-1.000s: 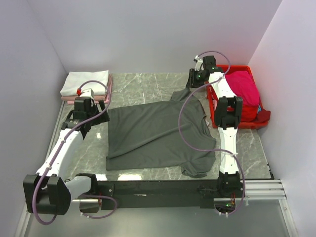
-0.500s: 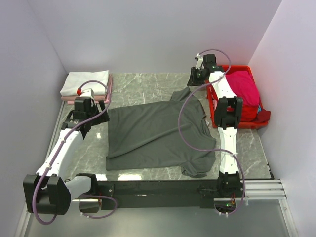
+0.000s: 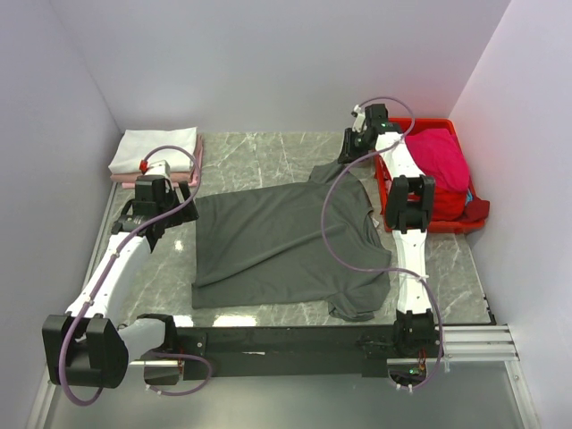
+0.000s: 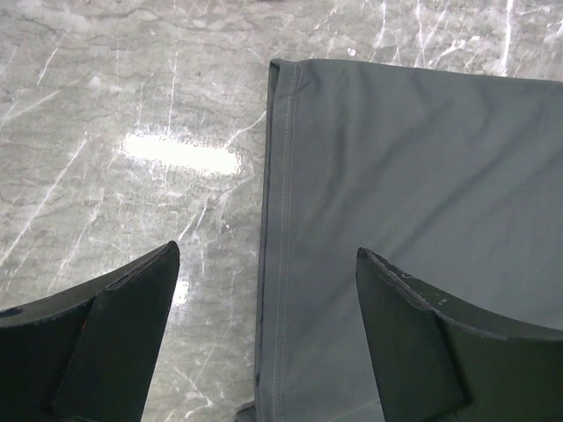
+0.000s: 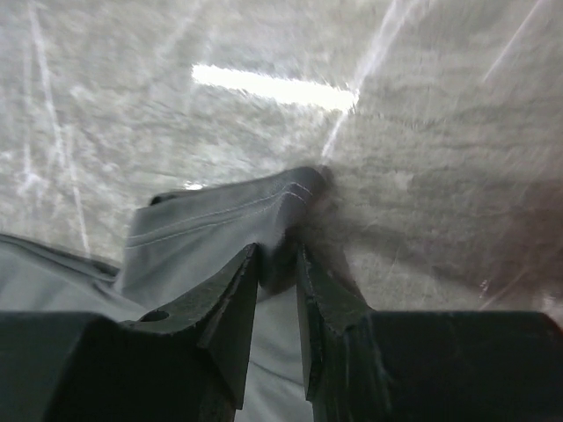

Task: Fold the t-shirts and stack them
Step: Flatten the tshirt out

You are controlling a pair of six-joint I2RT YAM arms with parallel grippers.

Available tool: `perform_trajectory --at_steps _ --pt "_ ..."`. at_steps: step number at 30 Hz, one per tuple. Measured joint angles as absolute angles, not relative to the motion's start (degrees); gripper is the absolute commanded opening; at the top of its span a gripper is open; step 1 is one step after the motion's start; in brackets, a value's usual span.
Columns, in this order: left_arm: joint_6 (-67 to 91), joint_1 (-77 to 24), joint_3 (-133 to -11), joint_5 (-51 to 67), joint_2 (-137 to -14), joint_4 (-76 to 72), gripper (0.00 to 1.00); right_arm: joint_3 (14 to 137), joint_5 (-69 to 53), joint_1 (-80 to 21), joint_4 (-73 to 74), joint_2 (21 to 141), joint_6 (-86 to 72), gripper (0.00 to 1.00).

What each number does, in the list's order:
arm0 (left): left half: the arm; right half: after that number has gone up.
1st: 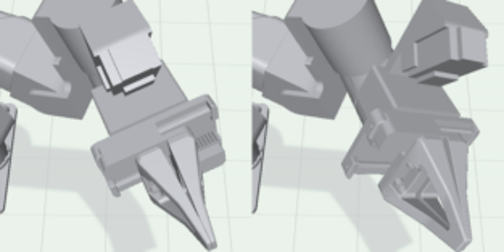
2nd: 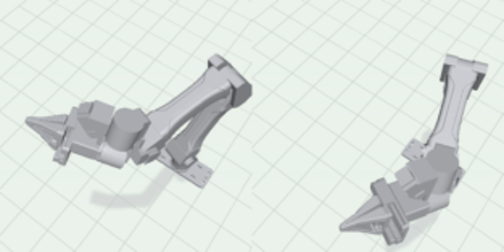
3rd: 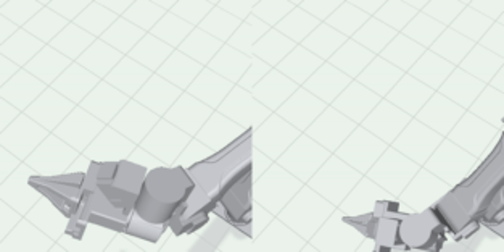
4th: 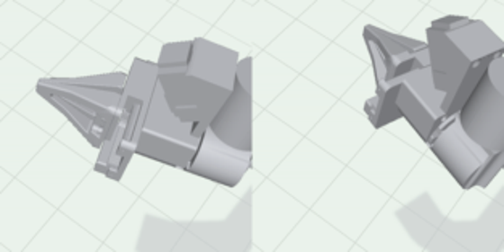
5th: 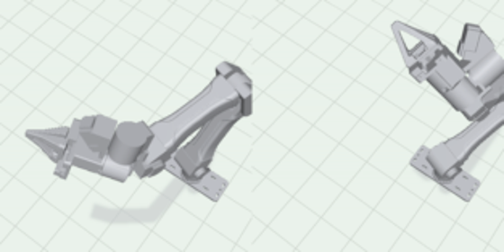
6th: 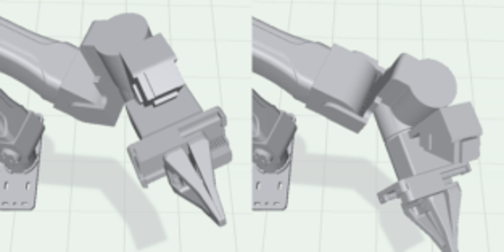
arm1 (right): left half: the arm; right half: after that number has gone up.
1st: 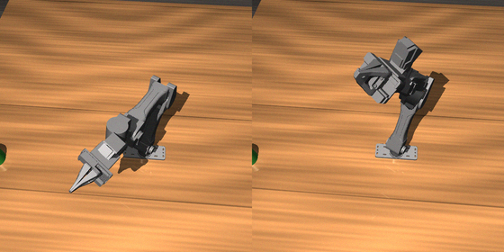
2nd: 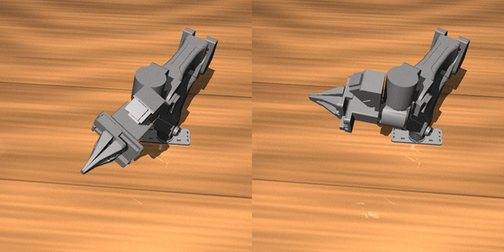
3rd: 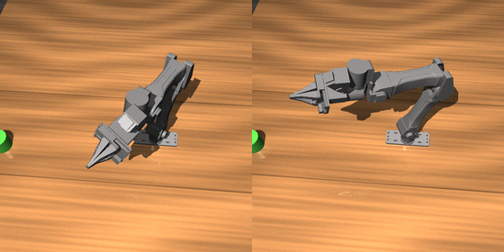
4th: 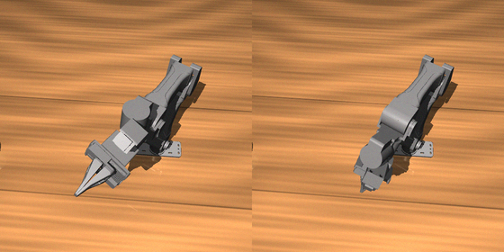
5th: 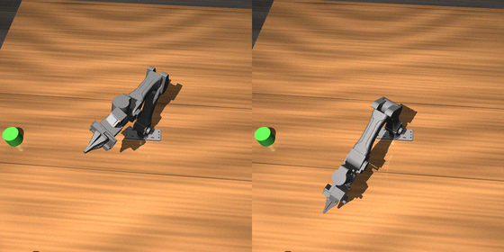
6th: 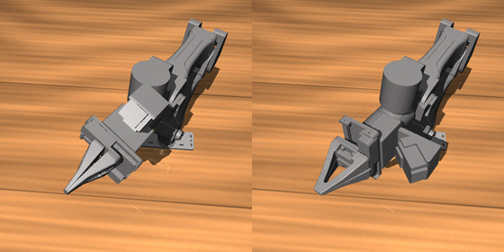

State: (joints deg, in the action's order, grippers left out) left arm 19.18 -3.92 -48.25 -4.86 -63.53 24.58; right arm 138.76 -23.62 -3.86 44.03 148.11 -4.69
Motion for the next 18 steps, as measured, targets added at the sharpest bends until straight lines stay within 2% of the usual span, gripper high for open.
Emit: perform_trajectory --at_steps 3,4,7,12,18 --pt "19.2 -3.9 -48.2 -4.9 -63.7 24.6 0.86 138.8 -23.6 -3.9 44.9 148.9 -4.9 0.20" --pt "19.2 -3.9 -48.2 -4.9 -63.7 24.6 0.86 138.8 -23.7 -3.9 45.0 149.0 -5.0 0.11" --pt "19.2 -3.9 -48.2 -4.9 -63.7 24.6 0.86 138.8 -24.5 -3.9 44.9 149.0 -5.2 0.00" --pt "19.2 -3.9 -48.2 -4.9 -63.7 24.6 0.86 136.4 -26.8 -3.9 42.3 148.3 -4.7 0.00" --pt "19.2 -3.9 -48.2 -4.9 -64.3 24.6 0.86 125.0 -30.0 -3.9 39.3 141.7 -0.5 0.00"
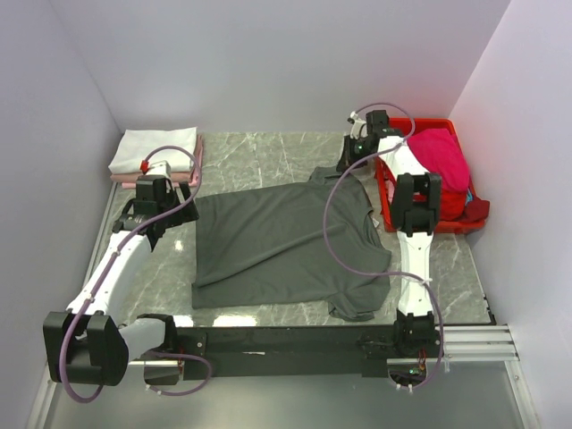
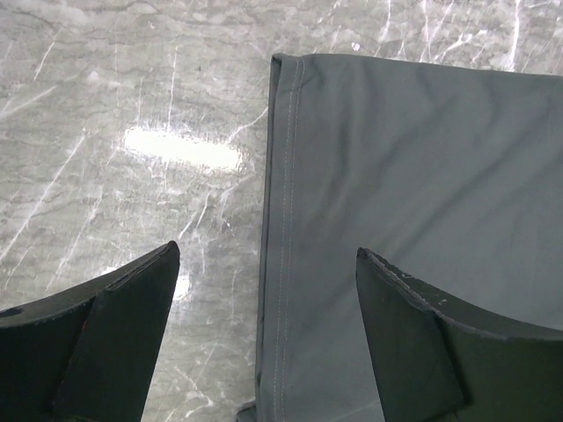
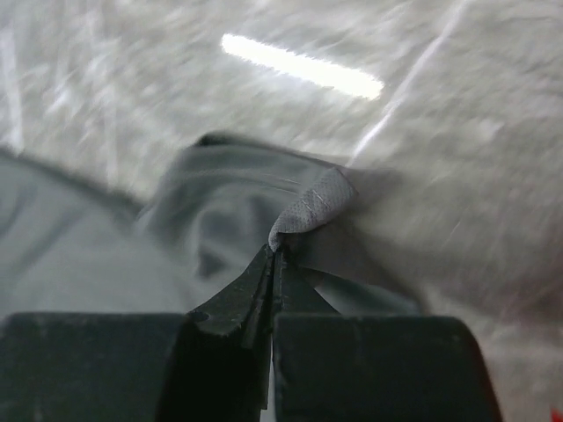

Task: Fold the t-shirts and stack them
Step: Flatten the tshirt out

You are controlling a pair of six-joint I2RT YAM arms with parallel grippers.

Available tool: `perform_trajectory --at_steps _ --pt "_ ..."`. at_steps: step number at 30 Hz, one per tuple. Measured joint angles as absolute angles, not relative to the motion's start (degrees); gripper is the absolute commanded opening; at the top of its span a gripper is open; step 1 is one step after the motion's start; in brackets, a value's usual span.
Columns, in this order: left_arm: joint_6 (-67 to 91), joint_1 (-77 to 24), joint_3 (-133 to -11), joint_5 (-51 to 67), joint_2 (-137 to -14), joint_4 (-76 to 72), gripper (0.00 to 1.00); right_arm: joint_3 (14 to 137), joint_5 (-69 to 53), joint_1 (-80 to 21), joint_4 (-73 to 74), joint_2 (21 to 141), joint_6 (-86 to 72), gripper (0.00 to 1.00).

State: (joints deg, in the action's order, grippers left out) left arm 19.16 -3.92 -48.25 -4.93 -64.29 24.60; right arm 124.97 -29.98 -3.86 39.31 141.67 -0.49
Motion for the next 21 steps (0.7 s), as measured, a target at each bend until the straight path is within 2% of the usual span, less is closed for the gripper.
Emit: perform_trajectory --at_steps 9,14,17,18,21 --pt "19.2 -3.9 -48.2 -4.8 -64.6 24.6 0.86 111.6 -34.2 -5.1 37.5 126.2 10.4 0.03" --pt "19.2 -3.9 -48.2 -4.8 -64.6 24.6 0.86 100.2 -33.5 -10.2 36.6 120.7 17.1 0.06" --pt "19.2 -3.9 -48.2 -4.6 -64.6 24.7 0.86 91.1 -31.0 -15.1 36.5 117.8 21.4 0.18" --pt "19.2 -3.9 -48.2 -4.6 -64.6 24.6 0.86 88.5 -30.1 -16.9 36.9 117.0 22.8 0.32" --pt "19.2 -3.9 -48.2 -4.4 -64.6 24.6 0.86 83.4 -28.8 -21.2 38.2 114.4 26.5 0.46"
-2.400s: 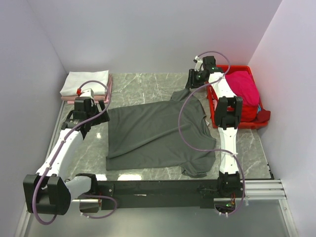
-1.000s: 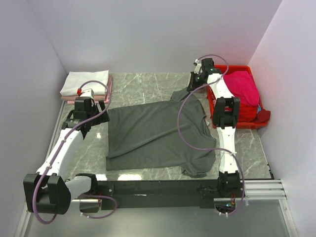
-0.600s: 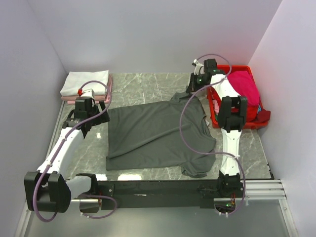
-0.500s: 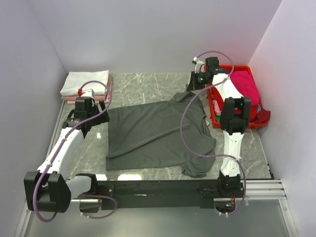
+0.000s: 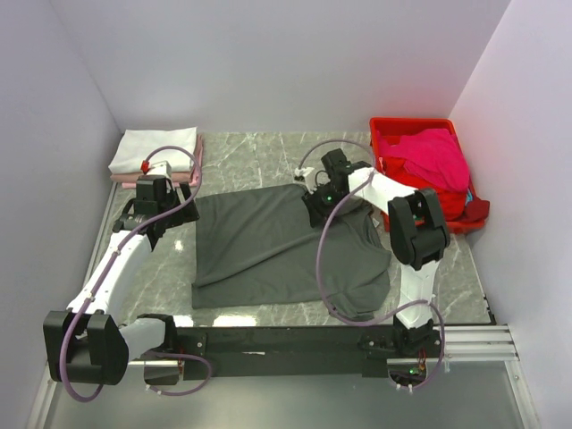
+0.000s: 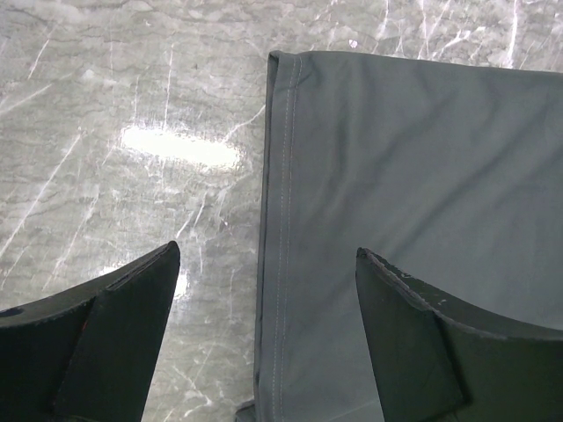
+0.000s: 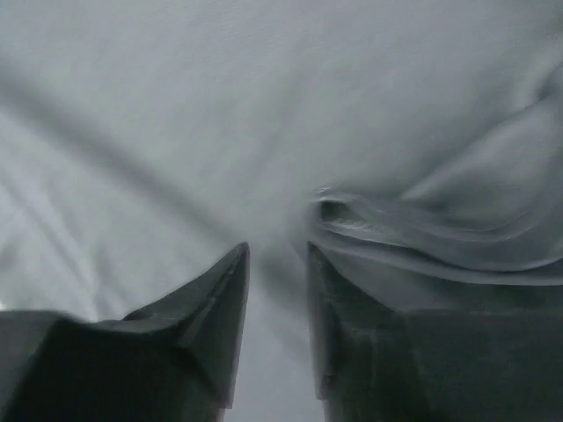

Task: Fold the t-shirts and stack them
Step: Flatten the tshirt out

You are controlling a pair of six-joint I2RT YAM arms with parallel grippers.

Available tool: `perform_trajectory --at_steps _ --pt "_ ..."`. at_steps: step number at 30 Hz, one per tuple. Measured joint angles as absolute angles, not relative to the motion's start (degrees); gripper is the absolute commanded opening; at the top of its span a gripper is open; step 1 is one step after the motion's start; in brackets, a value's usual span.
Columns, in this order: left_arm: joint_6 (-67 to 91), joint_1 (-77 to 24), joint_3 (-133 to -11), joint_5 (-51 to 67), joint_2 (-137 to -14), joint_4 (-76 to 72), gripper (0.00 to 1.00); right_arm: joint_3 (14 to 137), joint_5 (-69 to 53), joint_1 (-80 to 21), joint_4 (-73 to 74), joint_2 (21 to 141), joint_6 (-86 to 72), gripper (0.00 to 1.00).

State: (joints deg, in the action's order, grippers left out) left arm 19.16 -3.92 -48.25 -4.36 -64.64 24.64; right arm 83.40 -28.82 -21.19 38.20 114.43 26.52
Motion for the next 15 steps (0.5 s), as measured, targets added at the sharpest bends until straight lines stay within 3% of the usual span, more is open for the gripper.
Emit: perform_trajectory --at_steps 3,10,15 --pt "19.2 -3.9 -48.2 -4.4 -64.6 24.6 0.86 81.9 -28.3 -21.8 39.3 110.4 28.4 0.52" --pt "19.2 -3.9 -48.2 -4.3 -64.6 24.6 0.86 86.8 -27.0 -17.2 38.7 102.9 28.3 0.52" --pt "19.2 -3.9 -48.2 -4.2 -64.6 24.6 0.86 86.8 -23.7 -20.4 38.1 104.1 27.0 0.50"
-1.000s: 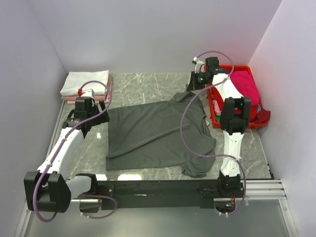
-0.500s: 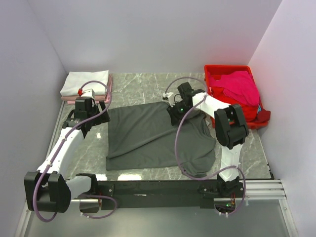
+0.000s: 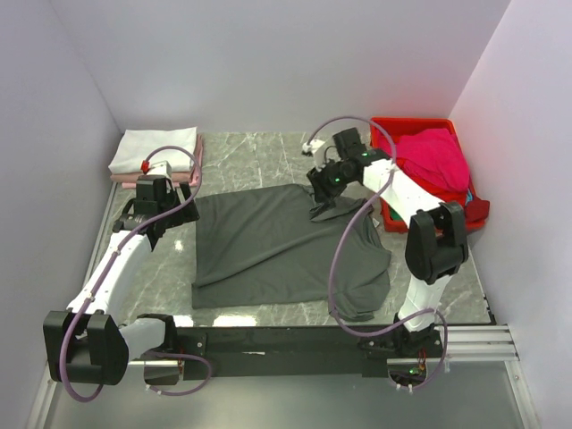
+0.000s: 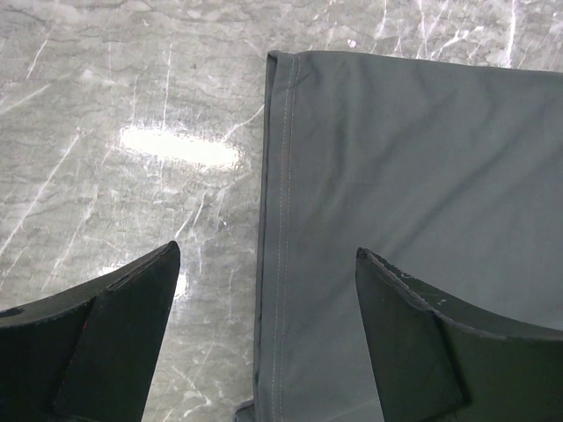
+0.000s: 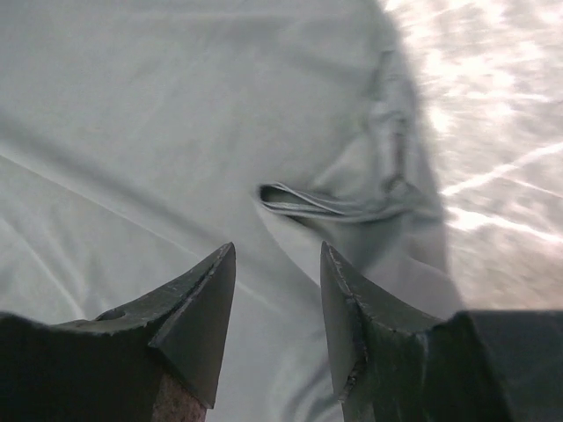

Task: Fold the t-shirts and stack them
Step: Flatten the tshirt out

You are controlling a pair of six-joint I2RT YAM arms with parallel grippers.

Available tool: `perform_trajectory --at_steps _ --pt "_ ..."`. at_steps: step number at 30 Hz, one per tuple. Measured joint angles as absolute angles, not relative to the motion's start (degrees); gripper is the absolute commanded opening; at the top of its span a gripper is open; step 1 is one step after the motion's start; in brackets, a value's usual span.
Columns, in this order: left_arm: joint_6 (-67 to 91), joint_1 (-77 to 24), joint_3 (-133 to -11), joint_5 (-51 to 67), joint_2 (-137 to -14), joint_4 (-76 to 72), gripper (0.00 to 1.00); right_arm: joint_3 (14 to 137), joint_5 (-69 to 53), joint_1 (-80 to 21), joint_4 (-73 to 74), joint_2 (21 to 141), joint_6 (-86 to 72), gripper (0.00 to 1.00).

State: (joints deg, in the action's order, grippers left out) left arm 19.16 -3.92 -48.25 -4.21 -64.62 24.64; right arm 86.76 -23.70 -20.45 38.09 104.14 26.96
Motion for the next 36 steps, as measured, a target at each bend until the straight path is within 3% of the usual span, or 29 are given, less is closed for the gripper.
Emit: perform_trajectory --at_steps 19,22,25,26,29,36 --pt "19.2 -3.9 -48.2 -3.7 -64.2 24.6 0.86 86.4 -12.6 -26.0 38.3 115.4 15.4 0.54" --pt "19.2 -3.9 -48.2 -3.7 -64.2 24.6 0.86 87.7 -11.4 -26.0 38.7 117.1 14.3 0.50" --pt "19.2 -3.9 -48.2 -3.7 -64.0 24.6 0.86 89.8 -10.6 -26.1 38.6 118.0 13.6 0.29" --pt "19.2 -3.9 -48.2 -3.7 -63.9 24.6 0.86 90.5 -10.4 -26.2 38.6 118.1 13.4 0.18" --pt "19.2 -3.9 -48.2 -3.7 -63.8 24.6 0.86 92.7 -9.6 -26.4 38.4 118.2 13.0 0.06" --pt "19.2 -3.9 -48.2 -3.7 -63.8 24.6 0.86 100.0 -8.8 -26.5 38.5 119.4 13.4 0.01"
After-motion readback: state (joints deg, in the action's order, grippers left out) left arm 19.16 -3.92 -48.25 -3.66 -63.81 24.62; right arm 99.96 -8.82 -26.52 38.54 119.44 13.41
